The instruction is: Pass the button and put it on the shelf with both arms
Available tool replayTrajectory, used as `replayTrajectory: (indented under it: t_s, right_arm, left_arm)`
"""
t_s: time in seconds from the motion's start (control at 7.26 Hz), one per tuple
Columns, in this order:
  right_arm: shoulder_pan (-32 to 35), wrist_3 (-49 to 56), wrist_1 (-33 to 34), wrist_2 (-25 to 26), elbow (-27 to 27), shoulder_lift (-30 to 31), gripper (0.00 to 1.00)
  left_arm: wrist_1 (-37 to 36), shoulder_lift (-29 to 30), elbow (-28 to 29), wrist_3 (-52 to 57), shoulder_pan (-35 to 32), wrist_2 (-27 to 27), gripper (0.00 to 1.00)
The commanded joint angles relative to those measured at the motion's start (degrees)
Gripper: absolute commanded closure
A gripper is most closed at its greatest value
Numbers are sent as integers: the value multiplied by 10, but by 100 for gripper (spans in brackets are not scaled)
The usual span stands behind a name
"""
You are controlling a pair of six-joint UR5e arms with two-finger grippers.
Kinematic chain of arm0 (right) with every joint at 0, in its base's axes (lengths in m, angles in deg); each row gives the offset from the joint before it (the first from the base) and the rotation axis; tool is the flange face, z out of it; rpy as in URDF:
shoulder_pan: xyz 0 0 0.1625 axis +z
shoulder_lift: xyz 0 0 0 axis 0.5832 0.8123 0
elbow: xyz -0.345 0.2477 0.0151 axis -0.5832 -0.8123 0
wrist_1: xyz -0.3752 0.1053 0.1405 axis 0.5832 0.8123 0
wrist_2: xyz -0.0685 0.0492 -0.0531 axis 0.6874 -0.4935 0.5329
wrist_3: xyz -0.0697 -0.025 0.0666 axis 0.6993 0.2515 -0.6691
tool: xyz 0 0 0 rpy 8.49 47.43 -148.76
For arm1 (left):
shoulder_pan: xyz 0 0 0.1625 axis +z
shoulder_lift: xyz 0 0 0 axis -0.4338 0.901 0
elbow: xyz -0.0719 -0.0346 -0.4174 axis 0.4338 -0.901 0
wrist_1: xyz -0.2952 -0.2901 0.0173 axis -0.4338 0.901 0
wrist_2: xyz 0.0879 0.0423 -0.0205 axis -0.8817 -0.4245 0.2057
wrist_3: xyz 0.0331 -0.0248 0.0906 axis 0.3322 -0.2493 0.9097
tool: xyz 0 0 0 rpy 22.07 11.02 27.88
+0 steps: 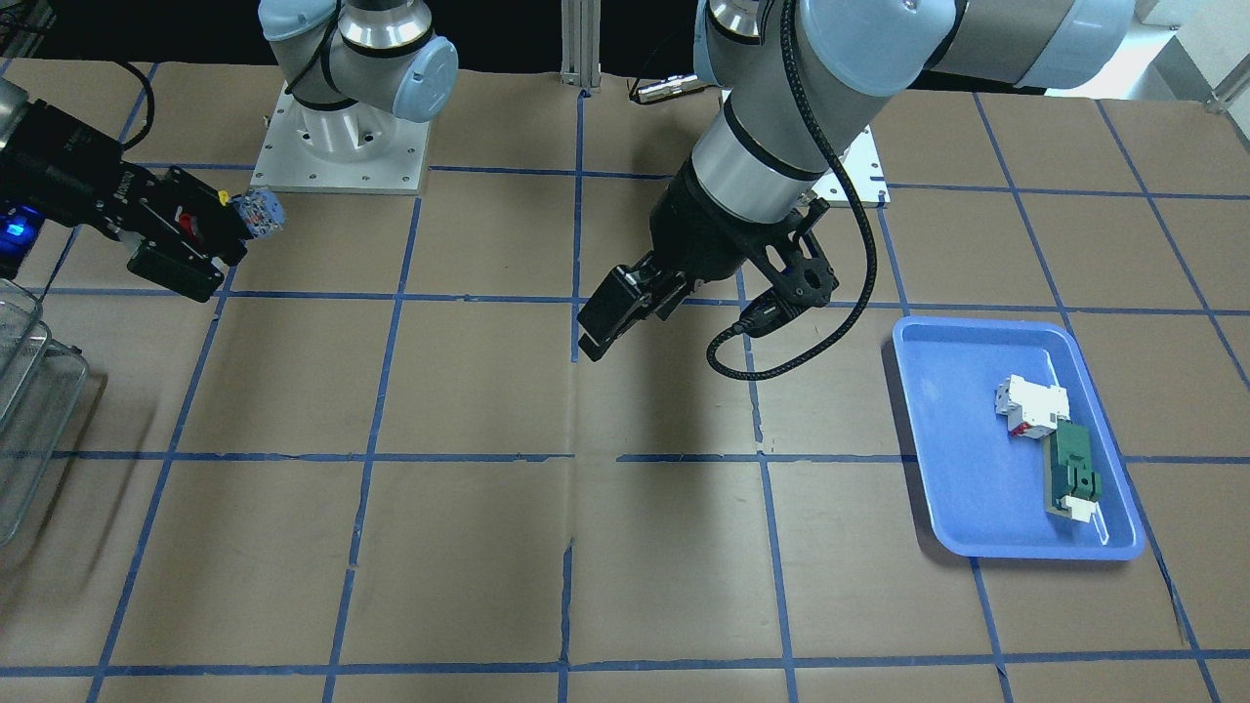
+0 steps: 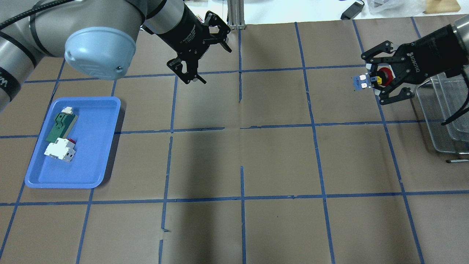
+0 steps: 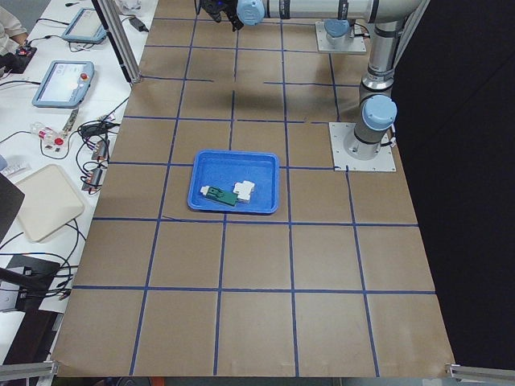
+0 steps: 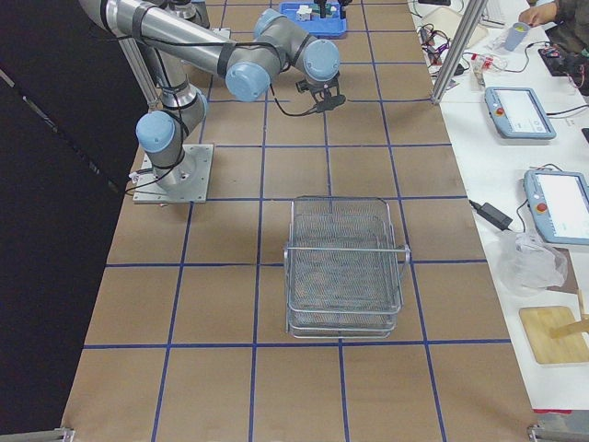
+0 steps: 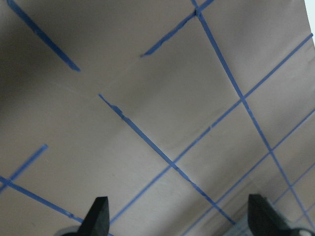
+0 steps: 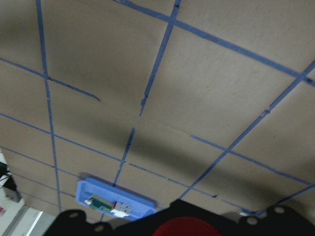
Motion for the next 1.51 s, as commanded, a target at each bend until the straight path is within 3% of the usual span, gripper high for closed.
replayTrajectory:
  t_s: [0.0, 0.41, 0.69, 1.1, 1.38]
  right_arm:
    - [-47, 159, -59, 122, -64, -40, 100]
    - [-68, 336, -41, 252, -144, -99, 100]
    - [-68, 439, 4, 302, -197, -163, 100]
    - [-69, 600, 128, 367, -194, -192, 100]
    - [-72, 605, 176, 368, -194, -219, 100]
  left_arm:
    - [137, -10, 38, 220, 2, -114, 0]
    - [167, -10, 49, 356, 2, -191, 0]
    - [170, -14, 41, 385, 1, -192, 0]
    - [164, -25, 40, 470, 33, -190, 0]
    - [163, -32, 39, 476, 52, -190, 0]
